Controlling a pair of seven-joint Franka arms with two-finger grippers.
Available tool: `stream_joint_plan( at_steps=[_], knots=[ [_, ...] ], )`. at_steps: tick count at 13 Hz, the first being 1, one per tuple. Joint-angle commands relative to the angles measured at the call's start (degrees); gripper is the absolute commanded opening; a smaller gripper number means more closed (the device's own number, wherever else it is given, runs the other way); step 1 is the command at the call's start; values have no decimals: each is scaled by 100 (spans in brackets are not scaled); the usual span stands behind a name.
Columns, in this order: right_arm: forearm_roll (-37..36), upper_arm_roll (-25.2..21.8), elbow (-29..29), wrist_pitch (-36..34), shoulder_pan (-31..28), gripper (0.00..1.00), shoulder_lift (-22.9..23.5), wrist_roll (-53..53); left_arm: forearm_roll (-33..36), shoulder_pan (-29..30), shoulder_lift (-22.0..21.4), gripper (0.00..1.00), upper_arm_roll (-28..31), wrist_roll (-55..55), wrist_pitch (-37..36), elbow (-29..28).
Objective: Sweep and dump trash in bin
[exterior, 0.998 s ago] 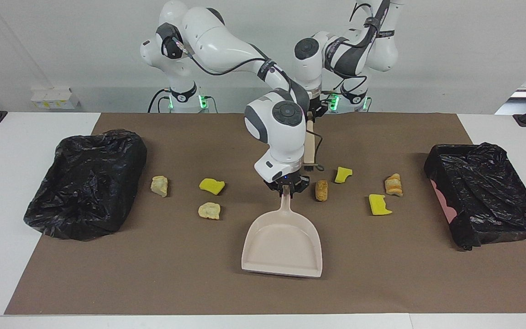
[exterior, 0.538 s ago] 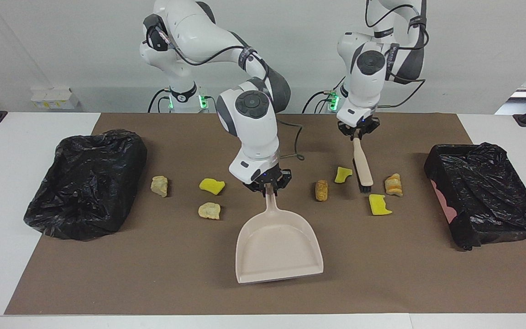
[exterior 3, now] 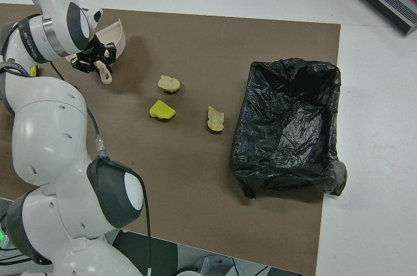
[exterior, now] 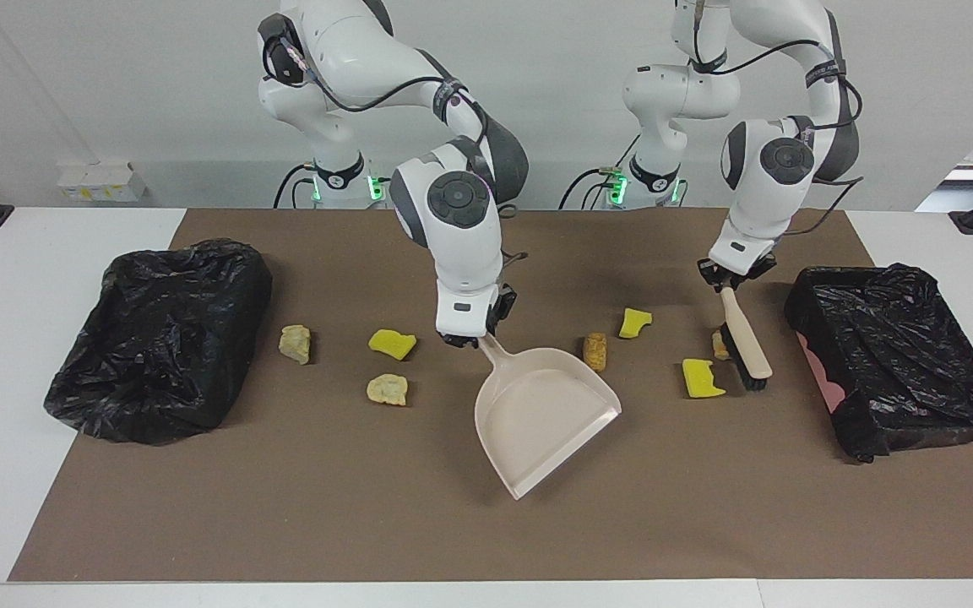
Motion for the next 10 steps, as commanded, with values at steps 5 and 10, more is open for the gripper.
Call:
stream_joint_plan(
  at_steps=[5,10],
  knots=[
    [-251,60,-1525,137,-117,0,-870,-3592,144,513,379,0,-73,335,-122,619],
    [-1384,52,-1931,454,145,0,-1073,-4774,241,714,388,0,-73,371,-220,427]
  ],
)
